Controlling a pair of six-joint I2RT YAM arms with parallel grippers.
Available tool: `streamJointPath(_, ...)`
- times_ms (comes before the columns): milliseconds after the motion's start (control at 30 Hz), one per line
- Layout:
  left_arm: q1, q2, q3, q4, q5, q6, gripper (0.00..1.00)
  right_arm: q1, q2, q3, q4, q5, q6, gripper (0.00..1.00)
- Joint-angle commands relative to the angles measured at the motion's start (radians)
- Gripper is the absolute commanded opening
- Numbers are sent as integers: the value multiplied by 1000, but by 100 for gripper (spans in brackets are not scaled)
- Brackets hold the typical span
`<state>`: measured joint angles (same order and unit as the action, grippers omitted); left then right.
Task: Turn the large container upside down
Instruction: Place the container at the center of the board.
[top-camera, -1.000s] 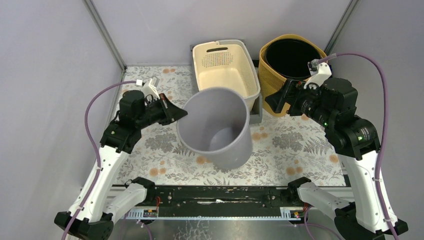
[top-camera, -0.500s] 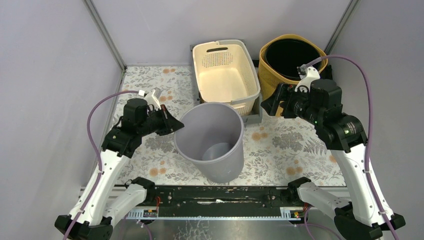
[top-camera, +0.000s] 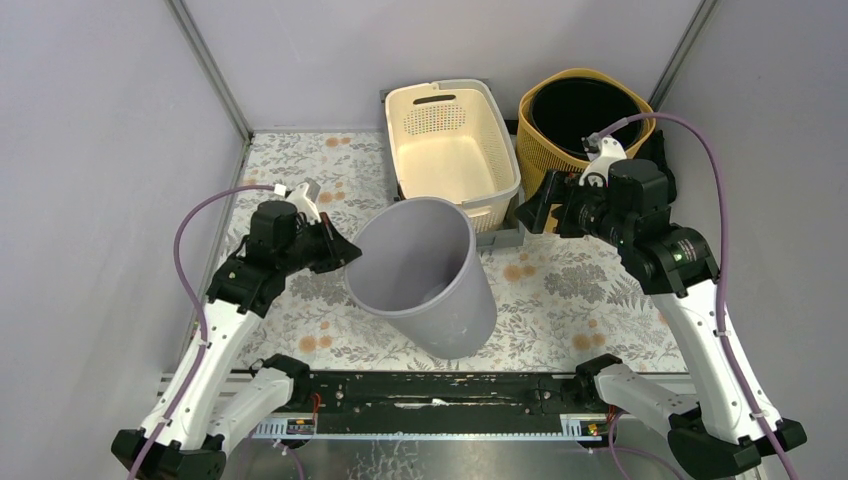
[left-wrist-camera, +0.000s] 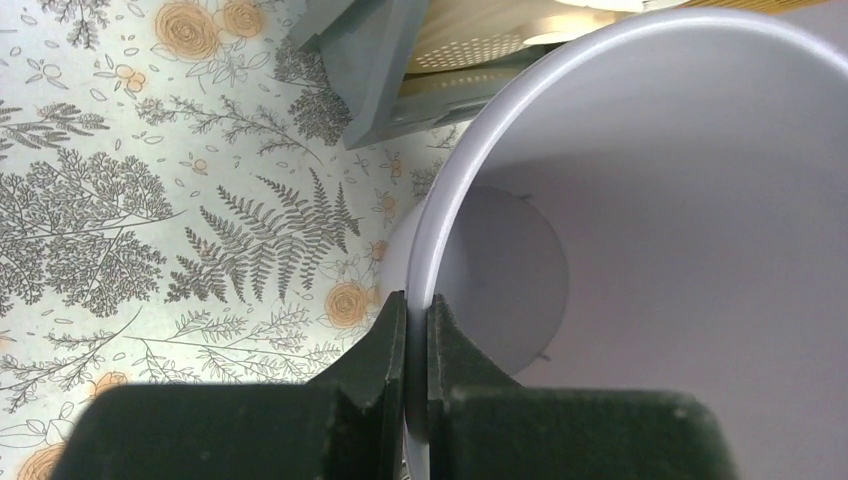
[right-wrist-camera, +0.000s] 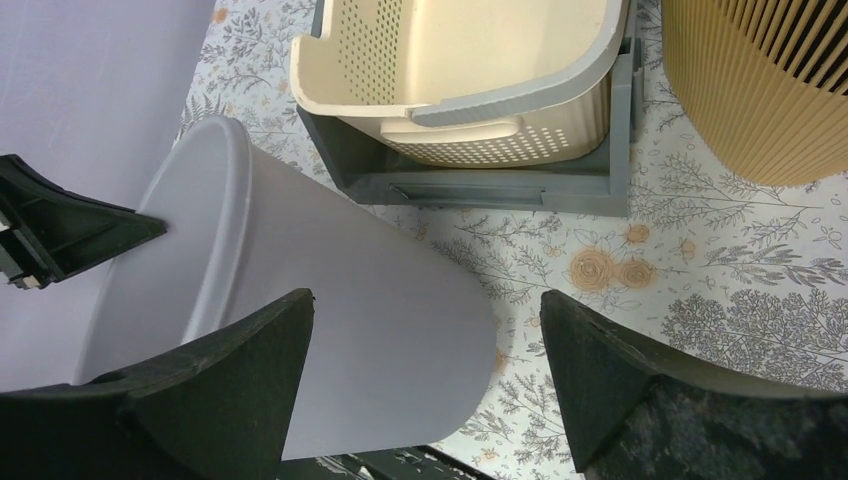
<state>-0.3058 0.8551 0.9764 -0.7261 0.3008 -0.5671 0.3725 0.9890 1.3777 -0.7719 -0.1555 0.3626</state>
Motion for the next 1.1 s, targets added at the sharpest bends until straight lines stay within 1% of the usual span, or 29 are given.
streamJointPath(0, -1, -23, -82, 55, -12, -18, 0, 5, 0, -10, 61, -26, -7, 91)
streamJointPath(233, -1, -55, -234, 208, 24, -103, 0, 5, 11, -29, 77, -44, -4, 91)
streamJointPath(533, -1, -41, -407, 351, -13, -166, 0, 6, 18, -84, 101, -67, 3, 91)
streamJointPath(667, -1, -32, -462, 388, -41, -171, 4, 5, 22, -104, 109, -71, 3, 91)
streamJointPath(700, -1, -29, -473, 395, -44, -171, 6, 6, 25, -107, 110, -71, 4, 91)
streamJointPath(733, -1, -27, -484, 399, -47, -171, 11, 5, 26, -109, 111, -74, 4, 91)
streamJointPath(900, -1, -6, -493, 396, -63, -172, 38, 5, 33, -132, 126, -89, 9, 91)
streamJointPath(1000, -1, 8, -486, 389, -73, -171, 45, 6, 36, -144, 132, -96, 12, 91)
streamJointPath(1067, -1, 14, -483, 388, -75, -171, 47, 5, 36, -148, 132, -97, 12, 91)
